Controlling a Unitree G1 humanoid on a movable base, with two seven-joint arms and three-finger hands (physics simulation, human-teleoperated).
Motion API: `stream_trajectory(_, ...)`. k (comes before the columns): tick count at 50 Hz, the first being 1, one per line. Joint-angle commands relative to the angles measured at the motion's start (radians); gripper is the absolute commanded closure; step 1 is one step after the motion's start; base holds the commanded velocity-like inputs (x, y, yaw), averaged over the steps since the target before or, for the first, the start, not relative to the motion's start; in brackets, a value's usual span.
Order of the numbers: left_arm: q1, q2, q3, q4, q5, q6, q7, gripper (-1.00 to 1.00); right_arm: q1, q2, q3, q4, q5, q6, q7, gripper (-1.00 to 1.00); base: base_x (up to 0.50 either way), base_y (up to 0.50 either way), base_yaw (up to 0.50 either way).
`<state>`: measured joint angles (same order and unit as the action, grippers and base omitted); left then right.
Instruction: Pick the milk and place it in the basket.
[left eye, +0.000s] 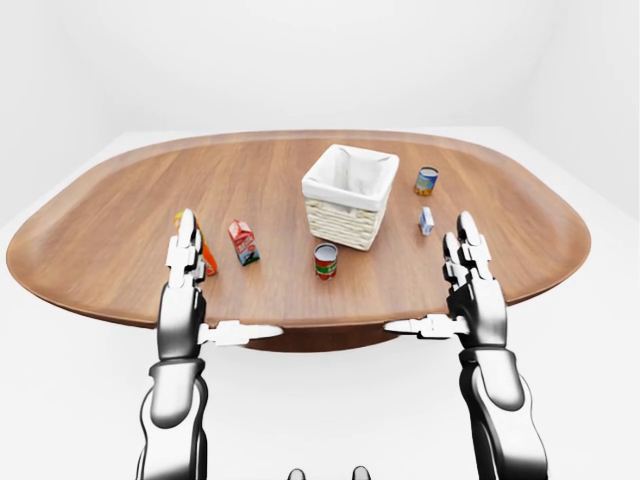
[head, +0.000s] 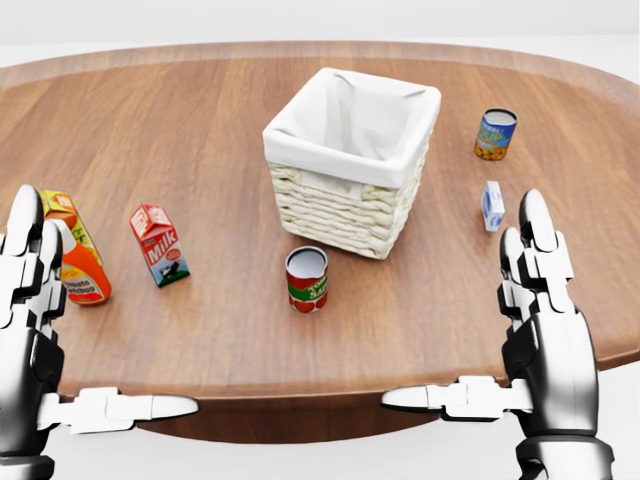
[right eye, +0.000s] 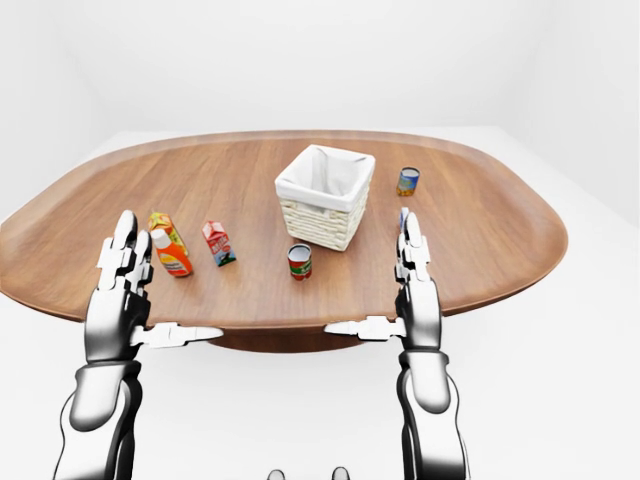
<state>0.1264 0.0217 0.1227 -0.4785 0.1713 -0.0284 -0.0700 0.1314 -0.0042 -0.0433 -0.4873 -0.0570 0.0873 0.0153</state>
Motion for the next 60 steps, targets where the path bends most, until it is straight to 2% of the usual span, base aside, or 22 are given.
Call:
stream_trajectory(1, 0.009, -0.003, -0.012, 0.001, 0.008, -0.011, -0.002, -1.0, 0.004, 0.0, -0.005, -0.016, 0.005, 0.0, 0.005, -1.0, 0.22, 0.0, 0.0)
stream_trajectory(4, 0.009, -0.003, -0.009, -0.002, 0.005, -0.008, -0.003, -1.0, 0.004, 0.0, -0.006, -0.016, 0.006, 0.0, 0.004, -1.0, 0.22, 0.0, 0.0)
stream_trajectory(7, 0.01, -0.003, -0.013, 0.016, 0.009, -0.025, 0.0, -1.0, 0.004, 0.0, -0.008, -0.009, 0.006, 0.0, 0.004, -1.0, 0.22, 0.0, 0.0)
stream_trajectory(13, 0.01, -0.002, -0.018, 0.029, 0.012, -0.033, 0.003, -1.0, 0.006, 0.001, -0.008, -0.014, 0.008, 0.0, 0.006, -1.0, 0.22, 0.0, 0.0)
stream_trajectory(28, 0.01, -0.003, -0.019, 0.022, 0.012, -0.026, 0.0, -1.0, 0.002, 0.001, -0.007, -0.004, 0.004, 0.0, 0.004, -1.0, 0.22, 0.0, 0.0)
stream_trajectory(40, 0.012, -0.003, -0.03, 0.044, 0.022, -0.044, 0.005, -1.0, 0.002, -0.001, -0.011, 0.0, 0.004, 0.0, 0.005, -1.0, 0.22, 0.0, 0.0)
stream_trajectory(56, 0.013, -0.004, -0.034, 0.037, 0.024, -0.036, 0.006, -1.0, 0.003, -0.001, -0.012, 0.005, 0.002, 0.0, 0.008, -1.0, 0.22, 0.0, 0.0)
stream_trajectory(60, 0.012, -0.003, -0.034, 0.046, 0.024, -0.044, 0.008, -1.0, 0.003, -0.001, -0.011, 0.007, 0.001, 0.0, 0.009, -1.0, 0.22, 0.0, 0.0)
